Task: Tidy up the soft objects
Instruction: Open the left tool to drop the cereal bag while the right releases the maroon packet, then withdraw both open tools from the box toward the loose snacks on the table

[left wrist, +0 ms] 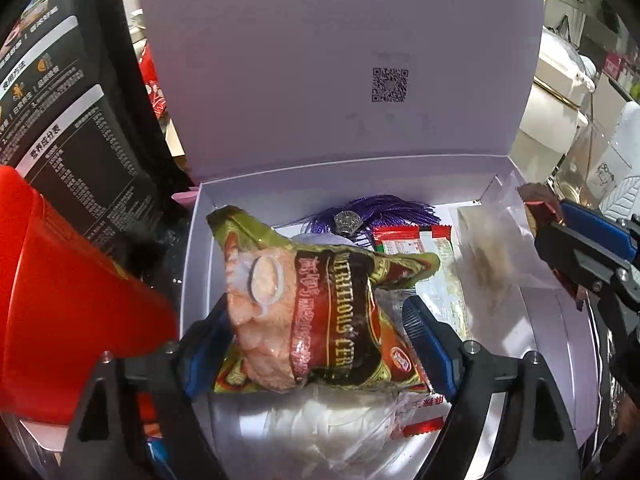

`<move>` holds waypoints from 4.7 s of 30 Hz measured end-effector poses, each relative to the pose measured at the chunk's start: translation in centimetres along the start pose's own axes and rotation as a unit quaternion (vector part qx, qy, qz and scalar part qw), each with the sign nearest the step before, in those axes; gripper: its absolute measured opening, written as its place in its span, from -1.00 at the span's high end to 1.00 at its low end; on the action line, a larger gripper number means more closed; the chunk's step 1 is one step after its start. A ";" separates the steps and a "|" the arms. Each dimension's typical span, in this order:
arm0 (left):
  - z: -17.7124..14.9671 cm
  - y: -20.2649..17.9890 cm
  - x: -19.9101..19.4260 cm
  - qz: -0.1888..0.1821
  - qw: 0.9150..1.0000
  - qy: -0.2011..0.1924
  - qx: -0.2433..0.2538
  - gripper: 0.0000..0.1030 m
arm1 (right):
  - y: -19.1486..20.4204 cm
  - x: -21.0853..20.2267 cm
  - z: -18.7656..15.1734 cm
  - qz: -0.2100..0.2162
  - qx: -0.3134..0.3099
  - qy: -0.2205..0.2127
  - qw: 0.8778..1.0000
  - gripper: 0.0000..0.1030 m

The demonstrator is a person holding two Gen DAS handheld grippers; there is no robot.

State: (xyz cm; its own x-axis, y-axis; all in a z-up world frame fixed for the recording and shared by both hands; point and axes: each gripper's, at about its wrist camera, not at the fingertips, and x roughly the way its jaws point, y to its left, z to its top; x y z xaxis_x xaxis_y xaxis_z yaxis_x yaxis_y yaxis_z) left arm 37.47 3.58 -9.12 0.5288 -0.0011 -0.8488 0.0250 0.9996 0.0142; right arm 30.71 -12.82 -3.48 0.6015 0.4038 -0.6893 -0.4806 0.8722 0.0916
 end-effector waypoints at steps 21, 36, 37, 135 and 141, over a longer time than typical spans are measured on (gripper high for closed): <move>-0.4 -0.2 -1.3 -0.003 1.000 -0.014 -0.002 -0.62 | -0.5 1.1 -0.6 -0.007 0.017 0.026 0.999 -0.10; -0.2 -0.9 -7.2 -0.007 0.998 -0.069 -0.002 -0.99 | -0.9 -3.3 1.1 -0.022 0.031 -0.012 0.999 -0.11; 0.0 -0.9 -7.8 -0.005 0.997 -0.074 -0.001 -0.99 | -0.9 -3.8 1.1 -0.024 0.030 -0.015 0.999 -0.11; -20.7 -7.5 -19.7 -0.132 0.982 -0.108 0.080 -0.99 | 3.1 -22.8 -21.7 -0.036 0.115 -0.048 0.992 -0.77; -21.4 -9.6 -18.1 -0.152 0.979 -0.092 0.104 -0.98 | 2.0 -22.1 -22.7 -0.045 0.127 -0.034 0.990 -0.77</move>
State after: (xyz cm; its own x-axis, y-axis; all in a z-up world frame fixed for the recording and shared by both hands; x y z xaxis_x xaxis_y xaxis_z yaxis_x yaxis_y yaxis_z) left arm 9.49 -5.43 -5.26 0.6139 -0.3214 -0.7210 0.3669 0.9249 -0.0998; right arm 1.94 -26.31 -4.37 0.6798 0.3317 -0.6542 -0.2528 0.9432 0.2155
